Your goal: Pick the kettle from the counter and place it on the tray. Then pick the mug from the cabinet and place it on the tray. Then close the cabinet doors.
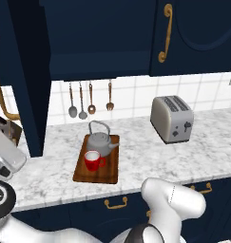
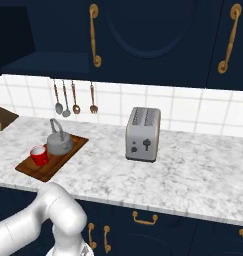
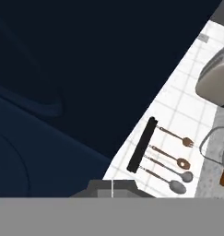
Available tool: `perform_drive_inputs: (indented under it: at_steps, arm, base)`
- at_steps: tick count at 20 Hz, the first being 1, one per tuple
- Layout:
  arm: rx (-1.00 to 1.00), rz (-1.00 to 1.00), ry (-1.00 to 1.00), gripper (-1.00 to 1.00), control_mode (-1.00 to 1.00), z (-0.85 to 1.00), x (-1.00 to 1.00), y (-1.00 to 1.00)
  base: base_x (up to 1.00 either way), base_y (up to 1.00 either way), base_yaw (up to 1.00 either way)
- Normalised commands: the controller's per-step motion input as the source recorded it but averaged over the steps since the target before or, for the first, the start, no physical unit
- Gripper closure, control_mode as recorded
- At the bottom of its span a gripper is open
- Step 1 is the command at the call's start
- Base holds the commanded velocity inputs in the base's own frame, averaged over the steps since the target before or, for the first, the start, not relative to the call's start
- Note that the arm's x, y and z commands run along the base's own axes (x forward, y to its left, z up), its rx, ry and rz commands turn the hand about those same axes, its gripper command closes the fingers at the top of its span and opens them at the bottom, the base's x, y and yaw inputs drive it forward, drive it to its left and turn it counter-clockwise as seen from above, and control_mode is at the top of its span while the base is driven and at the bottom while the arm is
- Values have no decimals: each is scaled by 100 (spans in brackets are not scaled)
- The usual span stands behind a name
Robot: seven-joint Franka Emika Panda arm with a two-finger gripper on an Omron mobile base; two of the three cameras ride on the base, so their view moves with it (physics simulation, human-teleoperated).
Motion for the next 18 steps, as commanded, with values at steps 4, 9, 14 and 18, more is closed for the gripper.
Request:
perform_drive_inputs:
  at_steps: [4,9,14,18]
  arm:
    - [0,-18,0,100,-100,28,11,-100]
    - [0,-21,-2,100,-100,35,0,-100]
    - [0,-20,-4,100,-100,36,0,-100]
    - [4,-13,0,100,-100,19,0,-100]
  base:
    - [0,0,0]
    - [0,0,0]
    - [0,0,0]
    - [0,0,0]
